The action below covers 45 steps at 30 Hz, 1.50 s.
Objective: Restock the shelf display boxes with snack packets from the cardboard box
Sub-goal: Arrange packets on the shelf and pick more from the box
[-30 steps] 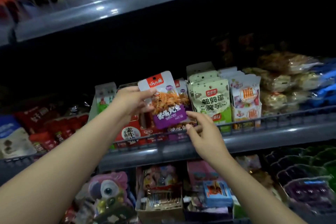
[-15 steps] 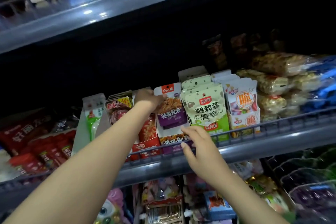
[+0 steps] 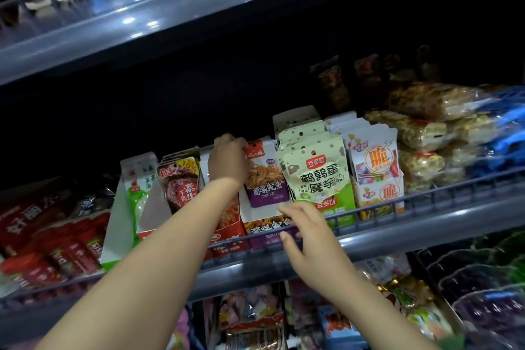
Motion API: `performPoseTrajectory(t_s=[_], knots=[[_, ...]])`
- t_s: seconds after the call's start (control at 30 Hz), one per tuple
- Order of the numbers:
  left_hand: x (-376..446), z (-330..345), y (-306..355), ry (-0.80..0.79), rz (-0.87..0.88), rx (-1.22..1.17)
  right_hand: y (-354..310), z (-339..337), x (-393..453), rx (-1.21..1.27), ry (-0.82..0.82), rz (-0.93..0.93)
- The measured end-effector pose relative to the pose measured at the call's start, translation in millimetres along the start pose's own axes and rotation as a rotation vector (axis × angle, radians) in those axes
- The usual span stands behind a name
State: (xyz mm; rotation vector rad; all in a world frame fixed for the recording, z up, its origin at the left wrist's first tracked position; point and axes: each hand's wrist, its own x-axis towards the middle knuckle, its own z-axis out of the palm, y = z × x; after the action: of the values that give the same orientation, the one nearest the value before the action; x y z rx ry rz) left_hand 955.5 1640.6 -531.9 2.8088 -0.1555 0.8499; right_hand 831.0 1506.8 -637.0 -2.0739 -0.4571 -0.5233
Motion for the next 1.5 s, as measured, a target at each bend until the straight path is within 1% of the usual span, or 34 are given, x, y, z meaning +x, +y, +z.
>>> performPoseTrajectory(t_s=[0.1,0.27,0.4,0.57,0.7,0.8,0.9,1.0,1.1,1.2,1.27,1.37,1.5], knots=[[1.1,4.0,-3.5,0.052,0.022,0.058,0.1,0.0,0.0,0.009,-0.003,0.006],[-0.8,8.2,-8.5,0.083,0.052,0.105,-0.2,-0.4,-0.5,0.027,-0.004,0.011],[-6.3,7.7,-10.8,0.079,0.045,0.077,0.3,0.6,-0.7,0.030,0.003,0.002],[-21.2,1.8,-12.6,0.084,-0.022,-0.097,1.4,3.0,-2.4,0.013,0.025,-0.022],[-58.6,-3.0,-13.0,0.142,-0.036,-0.313,-2.6,6.0,-10.9,-0.039,0.053,-0.059],[-95.3,-11.3,-6.8,0.147,-0.032,-0.378,-6.4,7.3,-23.7,-0.047,0.077,-0.077],[-139.5,-20.0,3.9,0.178,-0.031,-0.501,-9.7,8.7,-42.6,-0.003,0.089,-0.034],[-189.8,-13.8,8.4,0.173,-0.054,-0.585,-5.3,12.4,-68.7,0.012,0.067,0.079],[-242.2,7.1,5.6,0.125,-0.141,-0.651,9.1,21.4,-101.3,-0.025,0.015,0.185],[-294.2,38.5,-0.9,0.044,-0.281,-0.700,29.5,37.6,-137.3,-0.025,-0.066,0.304],[-324.3,63.9,-7.5,-0.009,-0.381,-0.701,42.4,49.6,-161.2,-0.035,-0.175,0.384],[-368.1,101.1,-18.4,-0.169,-0.548,-0.711,63.2,68.0,-197.4,-0.087,-0.351,0.472],[-421.6,144.2,-33.4,-0.360,-0.727,-0.685,92.0,88.1,-242.5,-0.142,-0.573,0.542]])
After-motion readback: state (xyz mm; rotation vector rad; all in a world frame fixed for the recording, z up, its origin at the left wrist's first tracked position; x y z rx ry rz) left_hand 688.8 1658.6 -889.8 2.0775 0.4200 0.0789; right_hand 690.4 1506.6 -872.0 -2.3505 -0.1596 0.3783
